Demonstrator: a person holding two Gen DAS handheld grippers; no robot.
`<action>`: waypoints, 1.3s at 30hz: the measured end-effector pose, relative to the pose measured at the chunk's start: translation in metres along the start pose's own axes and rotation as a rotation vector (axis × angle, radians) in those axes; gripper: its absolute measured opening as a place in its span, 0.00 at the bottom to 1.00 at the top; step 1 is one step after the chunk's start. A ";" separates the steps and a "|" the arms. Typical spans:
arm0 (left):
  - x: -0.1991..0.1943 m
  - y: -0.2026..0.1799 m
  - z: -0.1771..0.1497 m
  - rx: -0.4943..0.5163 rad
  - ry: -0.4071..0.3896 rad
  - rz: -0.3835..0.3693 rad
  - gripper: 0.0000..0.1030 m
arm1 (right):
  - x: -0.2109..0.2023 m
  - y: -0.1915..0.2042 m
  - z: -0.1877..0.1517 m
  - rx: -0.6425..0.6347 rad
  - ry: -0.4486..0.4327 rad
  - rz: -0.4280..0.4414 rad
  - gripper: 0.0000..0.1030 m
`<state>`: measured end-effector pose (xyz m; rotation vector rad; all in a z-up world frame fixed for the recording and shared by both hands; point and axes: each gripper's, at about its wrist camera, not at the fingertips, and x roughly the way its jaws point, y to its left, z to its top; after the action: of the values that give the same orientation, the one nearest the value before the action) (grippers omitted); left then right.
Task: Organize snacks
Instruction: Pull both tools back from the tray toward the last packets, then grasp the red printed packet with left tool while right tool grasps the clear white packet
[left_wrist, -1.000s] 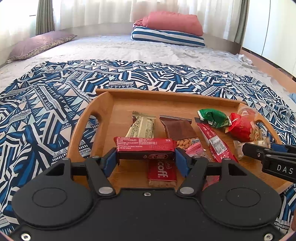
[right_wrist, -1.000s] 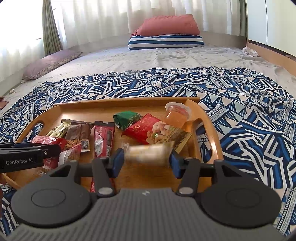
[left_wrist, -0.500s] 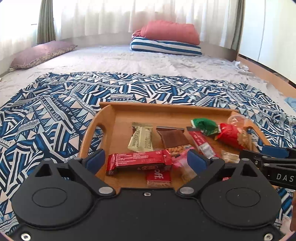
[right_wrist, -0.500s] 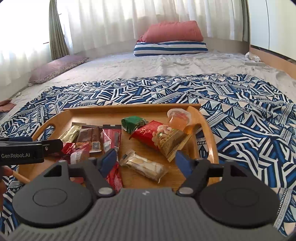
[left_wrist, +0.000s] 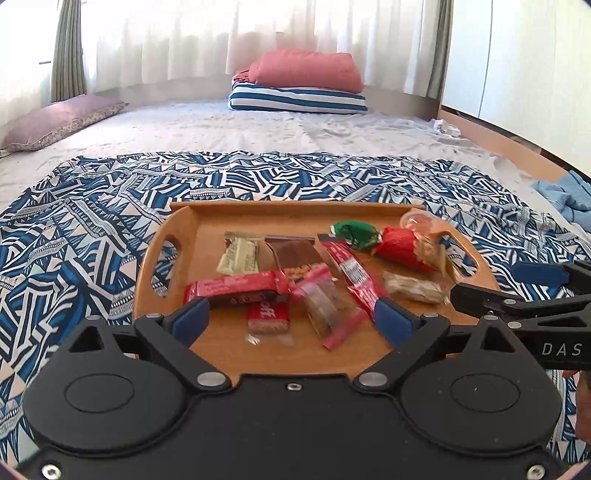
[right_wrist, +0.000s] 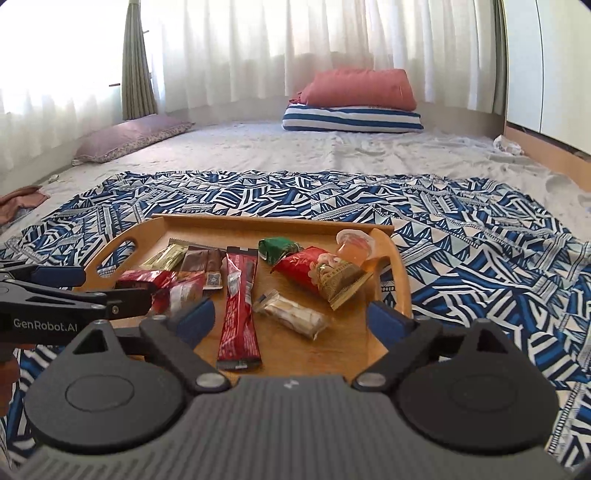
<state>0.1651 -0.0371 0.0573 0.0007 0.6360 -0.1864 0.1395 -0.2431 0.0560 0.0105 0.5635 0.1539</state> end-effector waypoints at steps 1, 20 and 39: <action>-0.003 -0.002 -0.002 0.004 0.000 -0.003 0.93 | -0.003 0.000 -0.001 -0.004 -0.003 0.000 0.95; -0.028 -0.028 -0.046 0.002 0.031 -0.065 0.98 | -0.067 -0.004 -0.057 -0.081 -0.046 -0.074 1.00; -0.007 -0.064 -0.070 0.010 0.100 -0.096 0.99 | -0.079 -0.019 -0.110 -0.001 0.002 -0.188 1.00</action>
<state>0.1067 -0.0945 0.0086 -0.0108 0.7350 -0.2835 0.0178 -0.2774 0.0035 -0.0432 0.5638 -0.0293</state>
